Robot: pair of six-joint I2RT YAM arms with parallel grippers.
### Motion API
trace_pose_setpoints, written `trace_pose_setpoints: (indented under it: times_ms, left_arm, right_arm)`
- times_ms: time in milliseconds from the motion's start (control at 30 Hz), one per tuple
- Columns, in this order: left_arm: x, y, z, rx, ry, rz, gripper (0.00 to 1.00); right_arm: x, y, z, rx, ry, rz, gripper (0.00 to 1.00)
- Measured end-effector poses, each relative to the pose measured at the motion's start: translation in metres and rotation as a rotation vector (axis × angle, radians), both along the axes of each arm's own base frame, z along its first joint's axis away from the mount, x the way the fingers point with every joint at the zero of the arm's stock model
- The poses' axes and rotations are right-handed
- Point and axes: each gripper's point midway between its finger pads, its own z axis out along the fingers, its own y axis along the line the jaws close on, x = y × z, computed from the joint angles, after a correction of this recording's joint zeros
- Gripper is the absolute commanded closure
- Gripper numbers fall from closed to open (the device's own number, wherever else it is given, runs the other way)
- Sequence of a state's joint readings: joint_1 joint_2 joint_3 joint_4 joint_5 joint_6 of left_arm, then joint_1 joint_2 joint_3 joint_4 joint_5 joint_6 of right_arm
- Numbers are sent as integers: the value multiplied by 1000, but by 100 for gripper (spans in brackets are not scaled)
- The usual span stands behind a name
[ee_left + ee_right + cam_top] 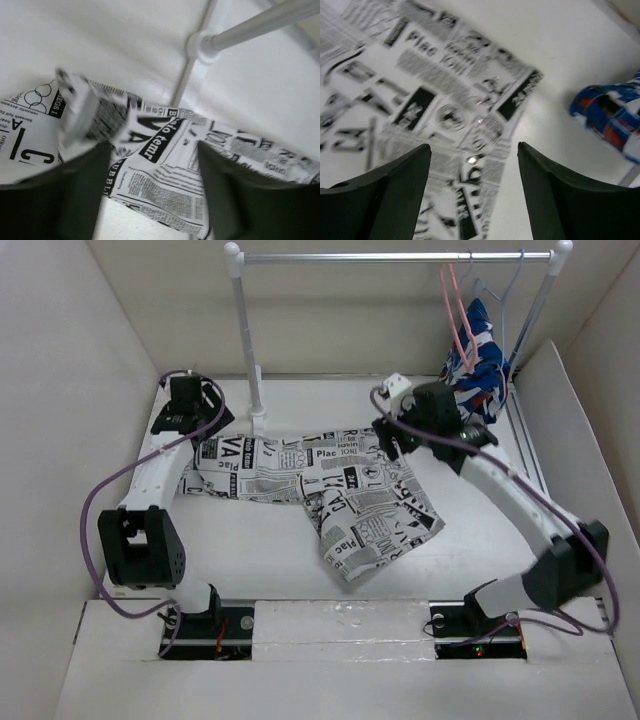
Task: Place the trousers on the hanger
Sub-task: Flatten out the trousers at the center of the board.
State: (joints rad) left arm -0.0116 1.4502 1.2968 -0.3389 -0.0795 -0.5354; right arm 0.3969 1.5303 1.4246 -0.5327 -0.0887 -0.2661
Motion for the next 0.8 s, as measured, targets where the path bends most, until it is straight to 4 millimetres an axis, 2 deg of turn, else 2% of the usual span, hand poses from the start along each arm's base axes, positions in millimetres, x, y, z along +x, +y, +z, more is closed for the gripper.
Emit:
trace_pose_setpoints:
  times_ms: [33,67,100,133,167,200,233,267,333,367,433,467,533,567,600,633,700,800]
  left_arm:
    - [8,0,-25,14,64,-15,26]
    - [7,-3,-35,17,95,-25,26]
    - [4,-6,-40,22,115,-33,28]
    - [1,-11,-40,27,116,-48,35]
    - [-3,-21,-35,32,101,-71,50]
    - [-8,-33,-29,30,85,-97,56]
    - [-15,-49,-23,32,60,-141,64]
    - [-27,-69,-18,29,37,-191,79]
    - [-58,-114,-17,0,17,-311,84]
    - [-77,-138,-22,-14,20,-380,87]
    - [-117,-178,-46,-57,71,-498,87]
    - [-134,-190,-61,-72,112,-536,86]
    - [-168,-204,-100,-90,224,-583,79]
    - [-184,-206,-119,-94,282,-591,68]
    - [-197,-206,-135,-97,333,-595,63]
    - [-207,-205,-148,-106,377,-591,58]
    - [-216,-202,-164,-118,429,-569,56]
    - [-215,-210,-176,-143,455,-562,56]
  right_arm:
    - [-23,6,4,1,-19,23,32]
    - [-46,13,3,12,-29,55,58]
    - [-66,15,0,23,-39,80,67]
    - [-83,11,-10,39,-36,79,79]
    - [-96,4,-26,37,-12,69,97]
    - [-109,-9,-45,30,20,46,98]
    - [-120,-23,-69,22,66,8,96]
    - [-132,-37,-94,4,125,-27,80]
    - [-153,-63,-136,-24,234,-103,53]
    - [-162,-75,-151,-28,275,-139,34]
    - [-174,-90,-167,-10,326,-189,26]
    - [-176,-95,-171,4,341,-208,25]
    - [-174,-101,-173,32,356,-237,24]
    - [-172,-103,-173,46,359,-246,24]
    - [-171,-106,-174,55,364,-258,24]
    - [-170,-109,-175,63,372,-269,23]
    - [-168,-115,-177,74,379,-294,23]
    - [-163,-123,-179,95,376,-322,23]
